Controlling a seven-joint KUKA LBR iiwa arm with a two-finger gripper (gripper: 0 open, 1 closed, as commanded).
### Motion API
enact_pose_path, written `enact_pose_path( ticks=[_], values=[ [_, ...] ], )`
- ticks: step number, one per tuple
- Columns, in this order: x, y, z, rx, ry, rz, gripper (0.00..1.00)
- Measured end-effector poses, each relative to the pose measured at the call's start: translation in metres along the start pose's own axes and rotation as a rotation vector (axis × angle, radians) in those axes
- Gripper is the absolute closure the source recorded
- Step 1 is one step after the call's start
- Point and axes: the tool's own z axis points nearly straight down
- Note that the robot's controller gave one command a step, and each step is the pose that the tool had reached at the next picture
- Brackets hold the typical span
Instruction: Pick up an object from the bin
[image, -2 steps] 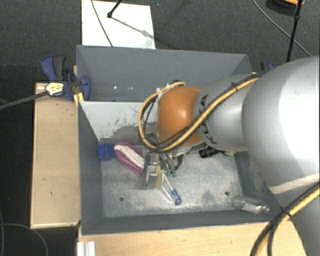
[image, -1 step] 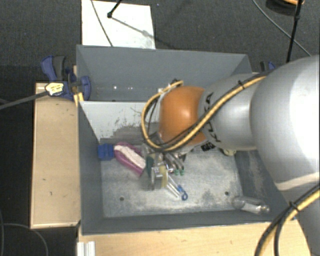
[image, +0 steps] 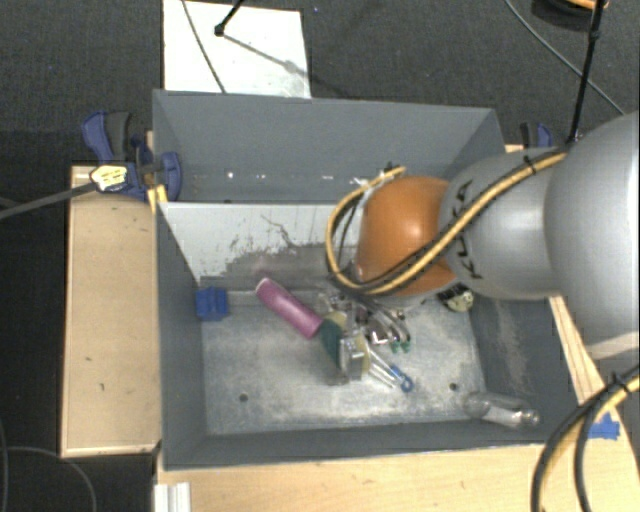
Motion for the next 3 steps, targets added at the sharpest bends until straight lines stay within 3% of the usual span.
enact_pose_path(
  ticks=[1, 2, 3],
  values=[
    [0.033, -0.024, 0.001, -0.001, 0.002, 0.086, 0.0],
    [-0.007, -0.03, 0.001, -0.001, -0.001, -0.018, 0.0],
    [-0.006, -0.029, 0.002, -0.003, 0.003, -0.011, 1.0]
  ],
)
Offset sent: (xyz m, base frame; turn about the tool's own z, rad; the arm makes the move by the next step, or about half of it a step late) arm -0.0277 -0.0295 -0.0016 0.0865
